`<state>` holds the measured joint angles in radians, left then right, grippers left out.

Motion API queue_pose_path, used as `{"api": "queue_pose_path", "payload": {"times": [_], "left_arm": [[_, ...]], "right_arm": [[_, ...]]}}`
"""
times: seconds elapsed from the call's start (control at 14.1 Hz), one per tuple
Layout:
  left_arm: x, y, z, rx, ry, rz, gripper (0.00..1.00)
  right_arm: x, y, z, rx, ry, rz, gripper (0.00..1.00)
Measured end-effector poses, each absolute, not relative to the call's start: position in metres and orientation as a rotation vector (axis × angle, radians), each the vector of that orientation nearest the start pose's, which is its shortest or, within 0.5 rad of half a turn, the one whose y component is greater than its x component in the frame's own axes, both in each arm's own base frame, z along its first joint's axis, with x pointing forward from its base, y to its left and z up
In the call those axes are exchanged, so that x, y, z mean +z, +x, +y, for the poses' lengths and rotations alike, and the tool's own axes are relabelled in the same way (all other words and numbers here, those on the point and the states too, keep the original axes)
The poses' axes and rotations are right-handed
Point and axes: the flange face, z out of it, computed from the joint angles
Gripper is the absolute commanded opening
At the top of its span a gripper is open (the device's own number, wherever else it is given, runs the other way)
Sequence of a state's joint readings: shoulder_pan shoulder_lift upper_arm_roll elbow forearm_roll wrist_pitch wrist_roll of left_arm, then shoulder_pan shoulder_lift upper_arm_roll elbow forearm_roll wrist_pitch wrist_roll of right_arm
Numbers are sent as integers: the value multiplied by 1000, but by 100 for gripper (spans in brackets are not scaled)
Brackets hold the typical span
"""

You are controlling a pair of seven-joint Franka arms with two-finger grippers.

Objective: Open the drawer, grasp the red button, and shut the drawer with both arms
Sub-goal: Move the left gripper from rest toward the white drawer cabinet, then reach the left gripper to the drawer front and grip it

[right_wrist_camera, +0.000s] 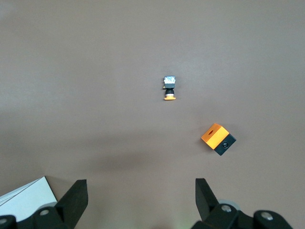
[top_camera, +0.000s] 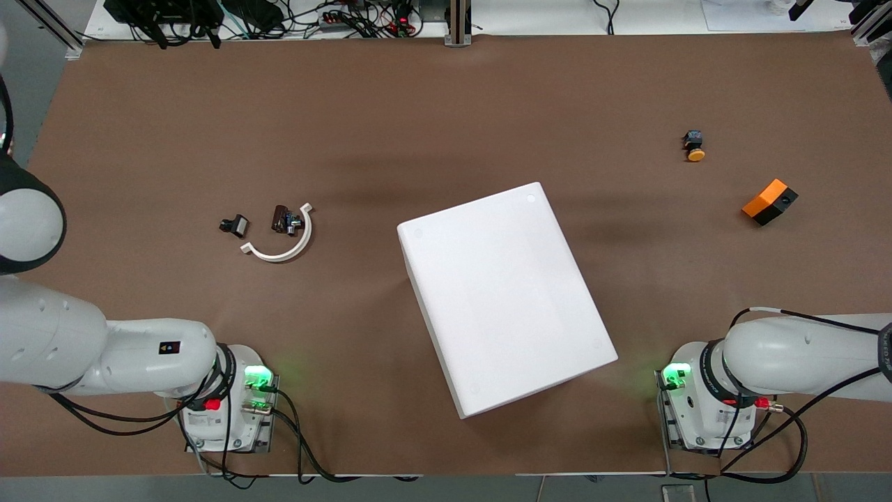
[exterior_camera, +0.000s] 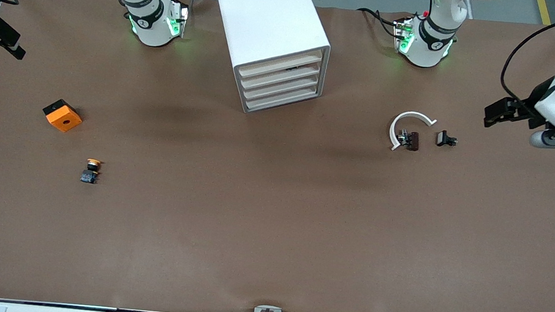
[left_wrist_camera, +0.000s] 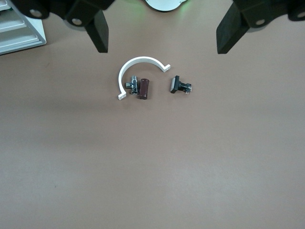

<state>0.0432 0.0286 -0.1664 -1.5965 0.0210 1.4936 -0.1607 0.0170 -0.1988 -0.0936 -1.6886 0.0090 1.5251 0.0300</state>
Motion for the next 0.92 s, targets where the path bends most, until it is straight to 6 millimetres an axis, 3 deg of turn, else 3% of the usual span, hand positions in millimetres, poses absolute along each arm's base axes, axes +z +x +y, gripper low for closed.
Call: {"api": "queue_pose_path", "payload": {"times": [0.14, 0.57, 0.92], "left_arm": [[575, 553, -83, 240, -3090, -107, 100], [514, 560, -168, 361, -3033, -245, 100], [458, 569, -205, 457, -3011, -318, 100]], "right_arm": [[665, 485, -42, -32, -3110, 163, 100], [656, 489, -43, 9, -3125, 166, 100], [656, 489, -44, 7, -3130, 167, 100]]}}
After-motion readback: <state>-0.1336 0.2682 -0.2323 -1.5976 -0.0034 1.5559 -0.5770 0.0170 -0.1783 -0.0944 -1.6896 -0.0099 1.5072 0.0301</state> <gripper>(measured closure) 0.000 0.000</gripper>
